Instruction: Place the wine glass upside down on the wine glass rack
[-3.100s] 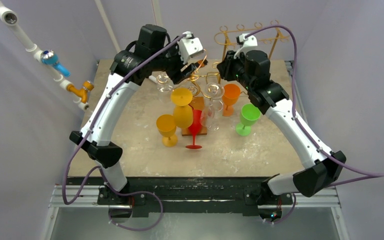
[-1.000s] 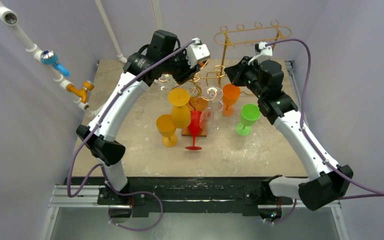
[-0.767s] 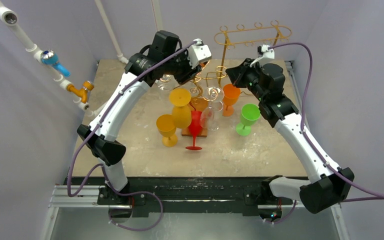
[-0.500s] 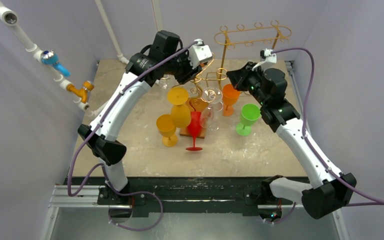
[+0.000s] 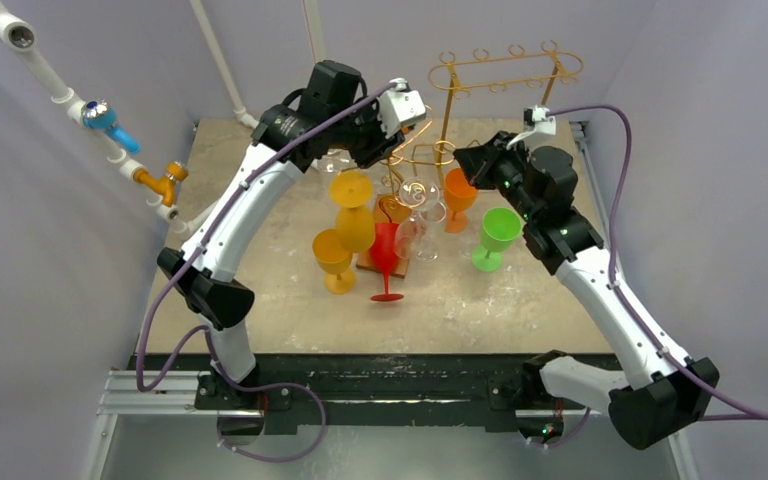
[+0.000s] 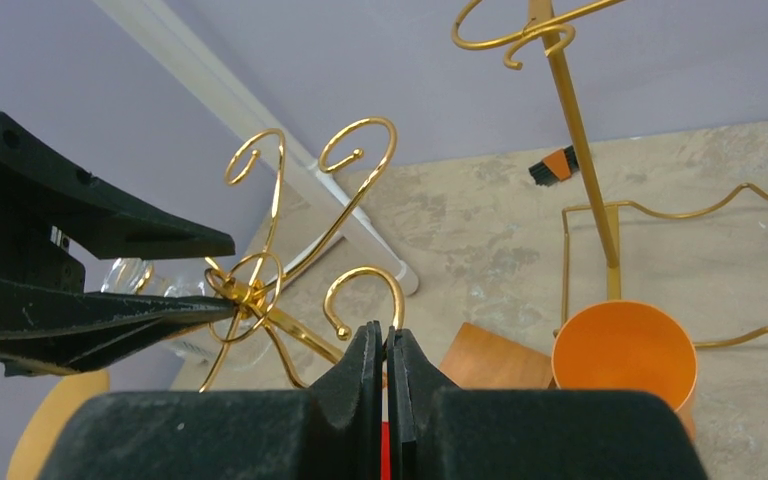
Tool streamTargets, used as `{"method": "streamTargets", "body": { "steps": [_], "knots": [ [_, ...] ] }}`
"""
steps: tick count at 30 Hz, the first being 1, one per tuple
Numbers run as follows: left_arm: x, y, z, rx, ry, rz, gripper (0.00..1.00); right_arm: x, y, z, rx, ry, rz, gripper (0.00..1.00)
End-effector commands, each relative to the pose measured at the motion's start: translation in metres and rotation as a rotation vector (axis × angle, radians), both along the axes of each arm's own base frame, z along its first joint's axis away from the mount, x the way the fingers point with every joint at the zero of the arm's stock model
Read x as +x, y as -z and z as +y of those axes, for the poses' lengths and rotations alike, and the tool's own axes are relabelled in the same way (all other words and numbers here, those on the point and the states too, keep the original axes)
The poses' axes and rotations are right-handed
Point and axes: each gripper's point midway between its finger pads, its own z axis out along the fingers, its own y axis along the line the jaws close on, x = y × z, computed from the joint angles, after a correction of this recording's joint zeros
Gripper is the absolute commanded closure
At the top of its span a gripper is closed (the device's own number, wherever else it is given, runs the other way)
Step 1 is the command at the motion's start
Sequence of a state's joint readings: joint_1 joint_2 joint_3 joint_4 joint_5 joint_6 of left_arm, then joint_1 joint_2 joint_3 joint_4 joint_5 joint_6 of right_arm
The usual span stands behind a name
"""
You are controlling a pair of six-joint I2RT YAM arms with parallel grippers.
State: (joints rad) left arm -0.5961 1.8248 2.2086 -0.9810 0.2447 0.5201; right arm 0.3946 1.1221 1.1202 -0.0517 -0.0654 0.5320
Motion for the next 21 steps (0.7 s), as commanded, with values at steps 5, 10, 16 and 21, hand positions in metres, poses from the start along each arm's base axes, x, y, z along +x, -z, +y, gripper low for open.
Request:
{"method": "streamTargets", "body": {
  "steps": [5, 10, 16, 21],
  "knots": [
    [0.039, 0.019, 0.033, 0.092, -0.312, -0.010, 0.60, -0.059, 0.047, 0.046, -0.029, -0.237, 0.179, 1.00],
    [0.041, 0.018, 0.031, 0.090, -0.311, -0.016, 0.61, -0.071, 0.050, 0.060, -0.028, -0.261, 0.187, 1.00],
    [0.040, 0.020, 0.030, 0.093, -0.306, -0.011, 0.61, -0.081, 0.054, 0.066, -0.022, -0.268, 0.196, 1.00],
    [0.038, 0.020, 0.031, 0.099, -0.301, -0.011, 0.61, -0.080, 0.039, 0.058, -0.041, -0.239, 0.172, 1.00]
  ]
}}
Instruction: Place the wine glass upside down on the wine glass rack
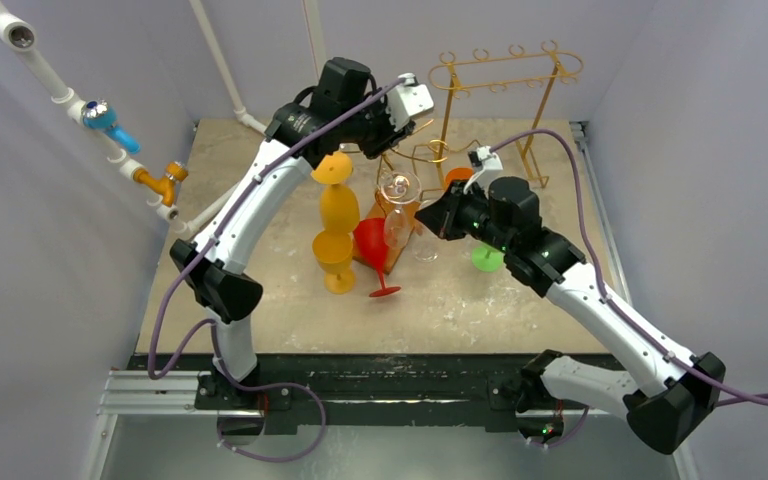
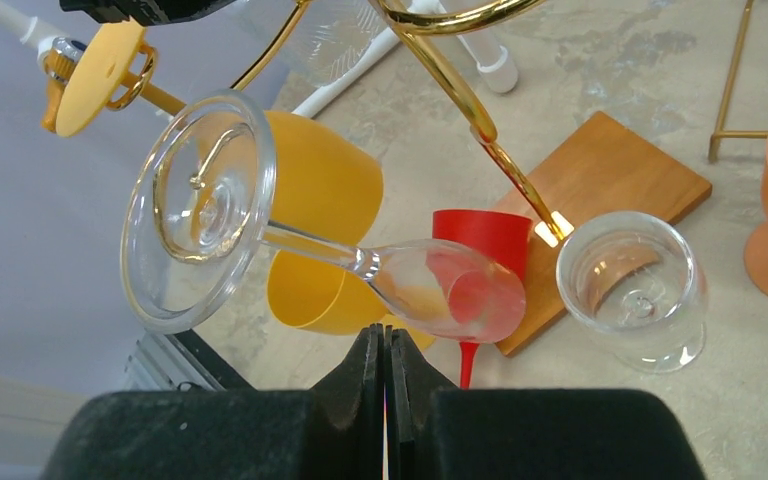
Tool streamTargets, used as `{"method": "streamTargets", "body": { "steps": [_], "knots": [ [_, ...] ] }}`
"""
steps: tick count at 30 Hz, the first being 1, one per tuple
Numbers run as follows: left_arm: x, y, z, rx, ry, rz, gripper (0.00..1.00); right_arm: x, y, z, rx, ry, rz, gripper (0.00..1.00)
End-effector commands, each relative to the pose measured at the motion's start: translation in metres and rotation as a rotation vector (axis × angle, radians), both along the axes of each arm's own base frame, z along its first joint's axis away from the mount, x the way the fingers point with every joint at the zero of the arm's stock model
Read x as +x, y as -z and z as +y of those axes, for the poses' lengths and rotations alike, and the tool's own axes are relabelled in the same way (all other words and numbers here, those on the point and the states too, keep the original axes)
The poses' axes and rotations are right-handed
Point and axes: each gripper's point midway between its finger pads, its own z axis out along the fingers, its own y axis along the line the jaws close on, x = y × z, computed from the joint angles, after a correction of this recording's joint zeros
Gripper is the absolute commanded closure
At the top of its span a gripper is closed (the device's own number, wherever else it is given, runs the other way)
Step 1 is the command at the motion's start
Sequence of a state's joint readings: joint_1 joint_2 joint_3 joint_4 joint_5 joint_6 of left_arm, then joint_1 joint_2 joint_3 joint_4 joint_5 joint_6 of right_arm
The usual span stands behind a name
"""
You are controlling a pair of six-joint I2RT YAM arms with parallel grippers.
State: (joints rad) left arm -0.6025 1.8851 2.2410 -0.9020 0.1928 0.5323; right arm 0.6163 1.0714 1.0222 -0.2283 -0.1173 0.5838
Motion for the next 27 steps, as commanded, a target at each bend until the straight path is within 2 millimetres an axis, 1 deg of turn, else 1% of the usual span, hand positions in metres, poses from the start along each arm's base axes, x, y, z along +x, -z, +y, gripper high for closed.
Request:
{"method": "streamTargets", "body": {
  "steps": [1, 2, 3, 6, 7, 8, 11, 13, 14, 15, 16, 17, 20, 21, 22, 25, 27],
  "knots": [
    [0.010, 0.019, 0.043, 0.088, -0.275, 0.056, 0.62, 0.000, -0.033, -0.012, -0.003, 0.046, -0.064, 0.93],
    [0.009, 0.018, 0.043, 0.085, -0.274, 0.055, 0.62, 0.004, -0.039, -0.017, -0.018, 0.069, -0.085, 0.84],
    [0.008, 0.017, 0.043, 0.082, -0.272, 0.054, 0.62, 0.006, -0.043, -0.022, -0.035, 0.085, -0.098, 0.77],
    [0.004, 0.014, 0.044, 0.077, -0.267, 0.053, 0.62, 0.015, -0.059, -0.033, -0.052, 0.113, -0.134, 0.62],
    [0.003, 0.012, 0.044, 0.075, -0.266, 0.053, 0.62, 0.018, -0.065, -0.037, -0.055, 0.122, -0.145, 0.60],
    [0.001, 0.012, 0.045, 0.074, -0.266, 0.053, 0.62, 0.021, -0.074, -0.040, -0.051, 0.128, -0.163, 0.58],
    [-0.004, 0.009, 0.046, 0.073, -0.260, 0.053, 0.63, 0.028, -0.091, -0.049, -0.052, 0.143, -0.194, 0.56],
    [-0.008, 0.006, 0.046, 0.067, -0.257, 0.051, 0.63, 0.031, -0.101, -0.051, -0.057, 0.145, -0.212, 0.56],
    [-0.010, 0.004, 0.046, 0.063, -0.256, 0.052, 0.62, 0.034, -0.102, -0.051, -0.063, 0.147, -0.214, 0.56],
    [-0.013, 0.003, 0.045, 0.057, -0.251, 0.053, 0.58, 0.036, -0.105, -0.051, -0.067, 0.147, -0.219, 0.55],
    [-0.016, 0.000, 0.044, 0.051, -0.245, 0.055, 0.49, 0.039, -0.105, -0.050, -0.073, 0.145, -0.219, 0.55],
    [-0.019, -0.001, 0.043, 0.050, -0.238, 0.056, 0.43, 0.042, -0.105, -0.050, -0.080, 0.147, -0.217, 0.55],
    [-0.024, -0.006, 0.041, 0.042, -0.234, 0.052, 0.32, 0.049, -0.103, -0.048, -0.089, 0.147, -0.213, 0.54],
    [-0.024, -0.008, 0.041, 0.036, -0.237, 0.049, 0.26, 0.052, -0.102, -0.047, -0.091, 0.146, -0.212, 0.54],
    [-0.024, -0.010, 0.041, 0.031, -0.241, 0.045, 0.23, 0.055, -0.100, -0.047, -0.097, 0.149, -0.208, 0.54],
    [-0.023, -0.017, 0.041, 0.014, -0.248, 0.032, 0.21, 0.063, -0.095, -0.049, -0.115, 0.164, -0.199, 0.54],
    [-0.024, -0.026, 0.042, -0.002, -0.251, 0.021, 0.21, 0.065, -0.096, -0.052, -0.122, 0.176, -0.203, 0.55]
  ]
}}
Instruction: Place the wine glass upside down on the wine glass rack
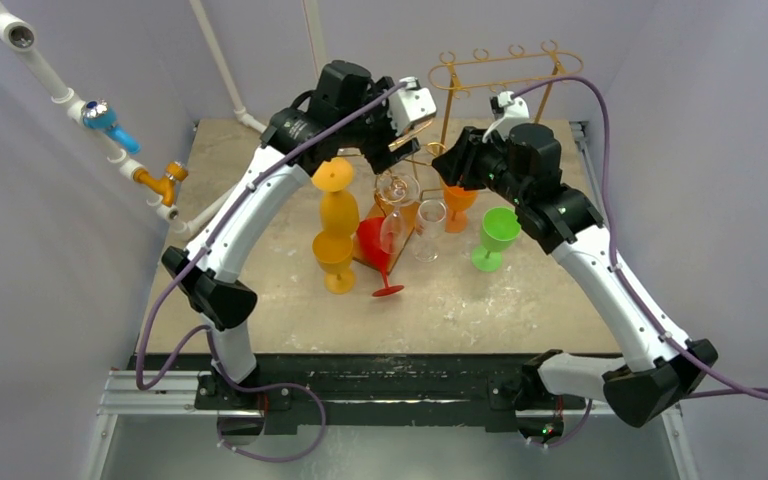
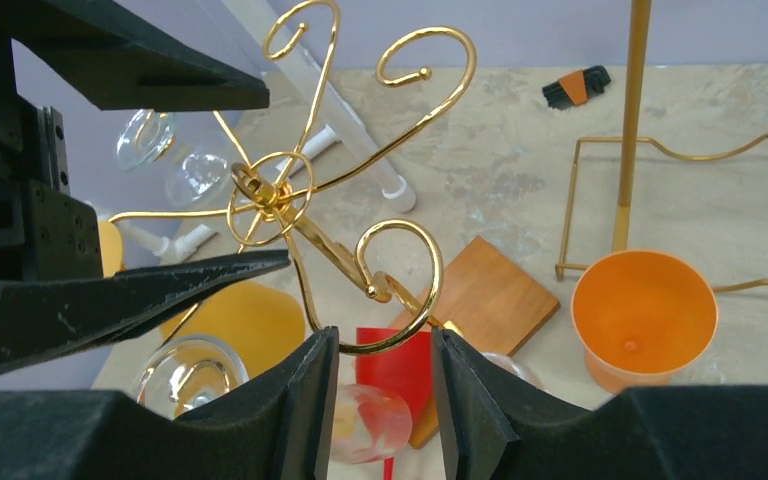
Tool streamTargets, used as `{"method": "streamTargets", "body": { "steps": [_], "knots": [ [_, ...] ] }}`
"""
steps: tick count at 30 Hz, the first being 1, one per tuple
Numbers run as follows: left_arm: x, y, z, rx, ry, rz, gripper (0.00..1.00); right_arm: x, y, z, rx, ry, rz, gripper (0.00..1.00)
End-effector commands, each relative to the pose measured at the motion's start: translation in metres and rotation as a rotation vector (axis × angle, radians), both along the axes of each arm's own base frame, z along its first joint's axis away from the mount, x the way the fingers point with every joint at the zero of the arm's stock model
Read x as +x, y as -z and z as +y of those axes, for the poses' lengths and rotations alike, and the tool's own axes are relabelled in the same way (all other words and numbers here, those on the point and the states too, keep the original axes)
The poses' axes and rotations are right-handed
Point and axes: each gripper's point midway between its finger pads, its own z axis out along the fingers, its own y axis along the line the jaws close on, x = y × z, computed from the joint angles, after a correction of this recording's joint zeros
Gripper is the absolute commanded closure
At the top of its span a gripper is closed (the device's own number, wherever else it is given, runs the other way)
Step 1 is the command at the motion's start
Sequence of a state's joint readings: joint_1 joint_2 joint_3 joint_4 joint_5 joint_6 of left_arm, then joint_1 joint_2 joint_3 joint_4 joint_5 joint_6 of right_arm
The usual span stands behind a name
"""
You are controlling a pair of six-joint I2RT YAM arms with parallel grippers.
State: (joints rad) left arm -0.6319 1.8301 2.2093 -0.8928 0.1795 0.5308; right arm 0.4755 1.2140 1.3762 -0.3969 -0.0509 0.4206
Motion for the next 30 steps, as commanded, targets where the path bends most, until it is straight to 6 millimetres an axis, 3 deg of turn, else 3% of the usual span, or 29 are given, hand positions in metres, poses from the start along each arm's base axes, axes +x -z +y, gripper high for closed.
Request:
{"method": "streamTargets", "body": {
  "steps": [1, 5, 7, 10, 14, 19, 21, 24, 30],
  "knots": [
    [-0.008, -0.016, 0.046, 0.000, -0.270, 0.044, 0.20, 0.003, -0.025, -0.009, -0.008, 0.017, -0.070, 0.54],
    [-0.014, -0.040, 0.052, -0.037, -0.280, 0.009, 0.06, -0.006, -0.043, -0.017, -0.003, 0.027, -0.114, 0.49],
    [-0.020, -0.057, 0.058, -0.059, -0.288, -0.016, 0.01, -0.011, -0.056, -0.024, -0.007, 0.041, -0.142, 0.41],
    [-0.034, -0.077, 0.074, -0.080, -0.313, -0.047, 0.00, -0.024, -0.083, -0.031, -0.003, 0.041, -0.201, 0.30],
    [-0.056, -0.075, 0.100, -0.057, -0.348, -0.041, 0.00, -0.043, -0.101, -0.031, -0.021, -0.015, -0.220, 0.25],
    [-0.072, -0.070, 0.135, -0.026, -0.420, -0.049, 0.00, -0.072, -0.094, -0.004, -0.076, -0.075, -0.210, 0.22],
    [-0.077, -0.073, 0.145, -0.014, -0.438, -0.059, 0.00, -0.081, -0.083, 0.006, -0.135, -0.083, -0.183, 0.21],
    [-0.081, -0.082, 0.155, -0.010, -0.463, -0.077, 0.00, -0.076, -0.060, -0.002, -0.165, -0.023, -0.133, 0.19],
    [-0.086, -0.094, 0.160, -0.027, -0.477, -0.096, 0.00, -0.037, -0.011, -0.040, -0.147, 0.088, -0.026, 0.25]
  ]
}}
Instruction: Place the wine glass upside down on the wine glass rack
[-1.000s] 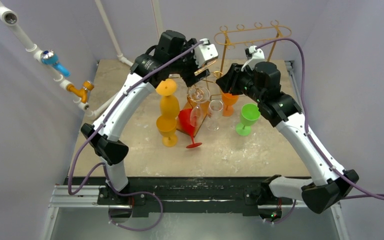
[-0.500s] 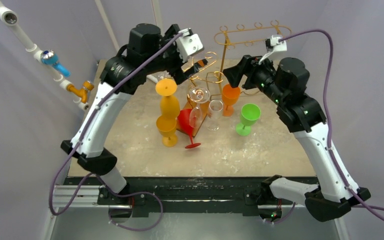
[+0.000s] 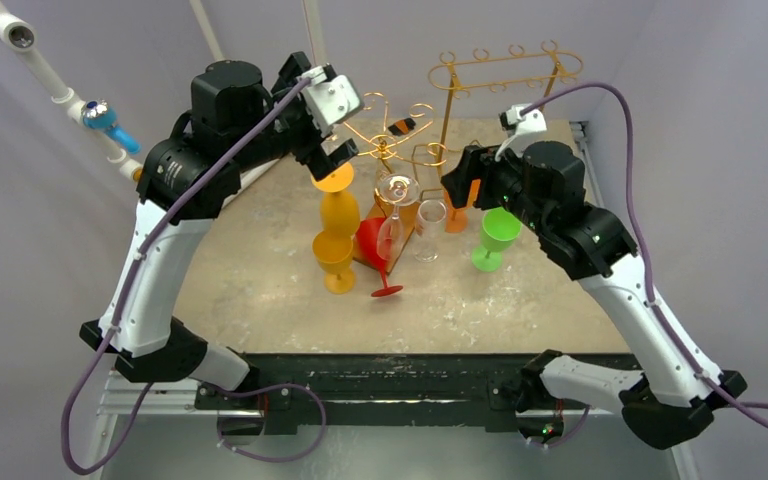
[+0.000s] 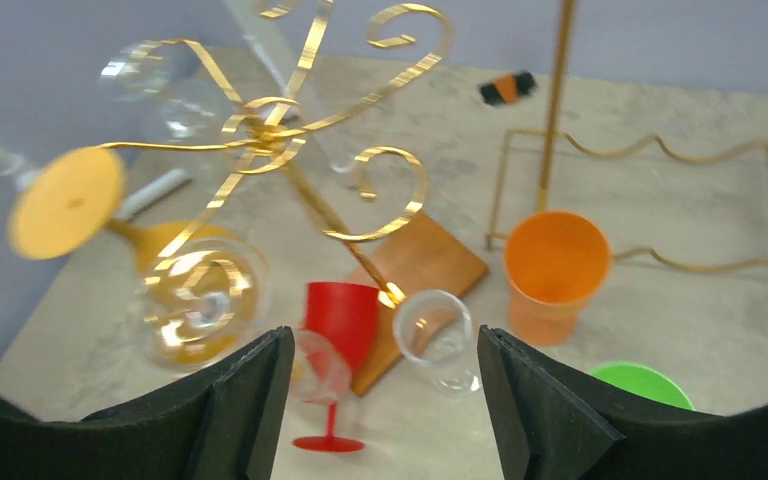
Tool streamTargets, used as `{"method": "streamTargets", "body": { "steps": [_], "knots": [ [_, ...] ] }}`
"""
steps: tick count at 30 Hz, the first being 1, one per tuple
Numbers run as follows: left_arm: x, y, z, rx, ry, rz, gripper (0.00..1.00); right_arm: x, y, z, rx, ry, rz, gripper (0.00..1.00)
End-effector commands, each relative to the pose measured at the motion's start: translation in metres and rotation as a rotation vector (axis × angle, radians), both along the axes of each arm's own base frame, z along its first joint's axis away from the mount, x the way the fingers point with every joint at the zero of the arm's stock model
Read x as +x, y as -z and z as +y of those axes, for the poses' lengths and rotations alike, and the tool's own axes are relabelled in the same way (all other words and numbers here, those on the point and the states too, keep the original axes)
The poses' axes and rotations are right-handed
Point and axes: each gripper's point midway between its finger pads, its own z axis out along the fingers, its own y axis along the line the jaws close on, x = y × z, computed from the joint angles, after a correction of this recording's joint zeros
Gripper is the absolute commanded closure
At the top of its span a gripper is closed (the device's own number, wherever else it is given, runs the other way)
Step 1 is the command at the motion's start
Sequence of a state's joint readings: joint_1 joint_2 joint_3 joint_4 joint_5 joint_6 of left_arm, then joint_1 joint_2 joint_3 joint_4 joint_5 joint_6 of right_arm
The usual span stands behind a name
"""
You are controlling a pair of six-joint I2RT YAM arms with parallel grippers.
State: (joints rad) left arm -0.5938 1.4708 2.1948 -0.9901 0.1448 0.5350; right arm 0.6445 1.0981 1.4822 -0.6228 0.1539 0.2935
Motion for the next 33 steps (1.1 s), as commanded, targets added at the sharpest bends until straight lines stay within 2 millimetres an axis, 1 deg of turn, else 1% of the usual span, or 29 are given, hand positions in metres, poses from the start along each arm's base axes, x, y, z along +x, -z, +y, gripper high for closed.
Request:
{"method": "streamTargets", "body": {
  "steps": [1, 5, 8, 9, 10, 11, 13, 15, 19, 22, 24, 27, 30, 33],
  "knots": [
    [0.001, 0.028, 0.071, 0.051, -0.408, 0.143, 0.01, 0.029, 0.032, -0.032, 0.003, 0.107, 0.075, 0.27],
    [0.001, 0.030, 0.070, 0.053, -0.402, 0.144, 0.01, 0.065, 0.067, -0.052, -0.059, 0.201, 0.130, 0.34],
    [0.001, 0.034, 0.067, 0.054, -0.388, 0.147, 0.03, 0.093, 0.083, -0.058, -0.067, 0.249, 0.159, 0.39],
    [0.001, 0.037, 0.066, 0.057, -0.384, 0.151, 0.03, 0.106, 0.091, -0.060, -0.065, 0.266, 0.170, 0.40],
    [0.001, 0.039, 0.065, 0.061, -0.378, 0.157, 0.03, 0.113, 0.093, -0.061, -0.060, 0.275, 0.174, 0.43],
    [0.002, 0.042, 0.064, 0.065, -0.373, 0.162, 0.04, 0.126, 0.100, -0.064, -0.063, 0.293, 0.184, 0.45],
    [0.001, 0.045, 0.062, 0.072, -0.362, 0.169, 0.05, 0.143, 0.113, -0.067, -0.080, 0.316, 0.212, 0.46],
    [0.001, 0.050, 0.061, 0.083, -0.352, 0.175, 0.06, 0.155, 0.121, -0.071, -0.085, 0.329, 0.231, 0.46],
    [0.003, 0.058, 0.060, 0.112, -0.343, 0.183, 0.08, 0.168, 0.143, -0.072, -0.085, 0.331, 0.270, 0.46],
    [0.003, 0.056, 0.060, 0.111, -0.339, 0.176, 0.08, 0.173, 0.162, -0.075, -0.099, 0.351, 0.304, 0.43],
    [0.001, 0.054, 0.059, 0.107, -0.331, 0.175, 0.08, 0.174, 0.171, -0.078, -0.106, 0.369, 0.315, 0.43],
    [0.002, 0.054, 0.058, 0.107, -0.323, 0.173, 0.08, 0.175, 0.182, -0.078, -0.108, 0.374, 0.330, 0.48],
    [0.003, 0.056, 0.054, 0.104, -0.312, 0.179, 0.09, 0.173, 0.200, -0.079, -0.117, 0.382, 0.364, 0.56],
    [0.002, 0.059, 0.048, 0.098, -0.288, 0.196, 0.09, 0.169, 0.215, -0.084, -0.125, 0.407, 0.389, 0.60]
  ]
}}
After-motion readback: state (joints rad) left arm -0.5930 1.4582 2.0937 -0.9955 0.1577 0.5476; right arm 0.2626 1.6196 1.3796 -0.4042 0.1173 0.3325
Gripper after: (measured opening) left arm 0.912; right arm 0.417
